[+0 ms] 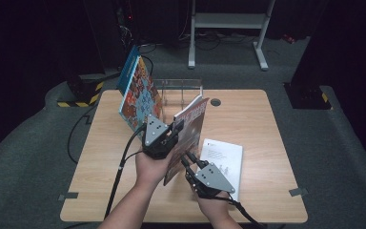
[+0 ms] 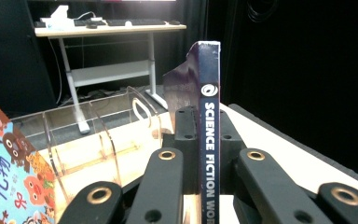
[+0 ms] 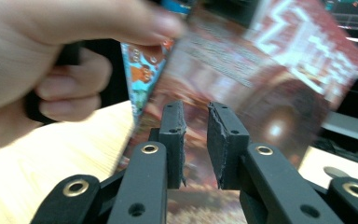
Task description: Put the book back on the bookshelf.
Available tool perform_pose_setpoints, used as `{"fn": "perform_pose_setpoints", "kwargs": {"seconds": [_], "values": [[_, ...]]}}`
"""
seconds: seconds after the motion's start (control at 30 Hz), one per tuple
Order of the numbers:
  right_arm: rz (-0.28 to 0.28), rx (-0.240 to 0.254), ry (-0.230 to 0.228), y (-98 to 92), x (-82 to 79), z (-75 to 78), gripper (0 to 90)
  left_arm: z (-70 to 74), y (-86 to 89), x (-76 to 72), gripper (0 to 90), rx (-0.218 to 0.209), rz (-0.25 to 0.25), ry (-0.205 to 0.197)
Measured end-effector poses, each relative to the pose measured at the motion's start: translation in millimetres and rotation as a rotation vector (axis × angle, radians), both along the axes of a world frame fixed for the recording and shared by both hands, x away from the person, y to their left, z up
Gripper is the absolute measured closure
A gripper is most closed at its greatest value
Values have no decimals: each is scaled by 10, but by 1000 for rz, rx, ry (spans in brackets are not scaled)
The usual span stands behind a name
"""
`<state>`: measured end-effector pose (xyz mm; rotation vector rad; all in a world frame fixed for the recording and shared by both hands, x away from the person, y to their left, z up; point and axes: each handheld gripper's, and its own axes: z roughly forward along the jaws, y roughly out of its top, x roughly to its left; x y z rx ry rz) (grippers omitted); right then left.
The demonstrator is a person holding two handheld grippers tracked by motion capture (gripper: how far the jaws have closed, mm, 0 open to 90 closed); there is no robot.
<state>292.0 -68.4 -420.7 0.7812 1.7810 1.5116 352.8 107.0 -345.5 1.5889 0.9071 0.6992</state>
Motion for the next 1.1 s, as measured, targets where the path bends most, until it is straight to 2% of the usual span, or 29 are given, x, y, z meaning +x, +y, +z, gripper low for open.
{"fn": "perform_pose_setpoints", "kwargs": {"seconds": [0.13,0.33,0.53,0.7,0.83,1.1], "values": [[-17,-11,11,-83,19,-18,756,-31,59,-3,836,-7,-1,-7],[-44,-31,27,-211,29,-57,754,-54,58,-44,836,41,-8,-32],[-73,-55,50,-374,31,-142,749,-60,67,-56,836,29,-21,-35],[-106,-76,89,-551,18,-251,724,-55,80,-57,836,30,-36,-38],[-130,-62,124,-722,7,-356,711,-59,101,-56,836,24,-39,-39],[-165,-74,180,-900,40,-539,678,-78,111,-54,836,28,-32,-45]]}}
